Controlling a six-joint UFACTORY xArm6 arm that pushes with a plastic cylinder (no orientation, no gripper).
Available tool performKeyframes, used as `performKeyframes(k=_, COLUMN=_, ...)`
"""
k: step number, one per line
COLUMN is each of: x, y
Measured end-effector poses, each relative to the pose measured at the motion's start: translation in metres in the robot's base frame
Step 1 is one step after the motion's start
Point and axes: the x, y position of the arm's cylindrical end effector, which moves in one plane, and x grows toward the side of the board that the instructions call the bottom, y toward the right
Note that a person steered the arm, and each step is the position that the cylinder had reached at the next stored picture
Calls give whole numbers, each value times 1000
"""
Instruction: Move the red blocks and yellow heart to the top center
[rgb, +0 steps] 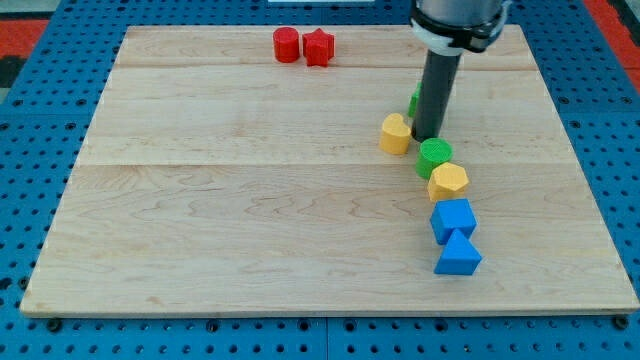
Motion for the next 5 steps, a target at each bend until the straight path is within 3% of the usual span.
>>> performKeyframes(k=1, x=13, y=-61)
performKeyframes(k=3, x=-41, y=-169)
performKeyframes(k=5, x=10, y=-129)
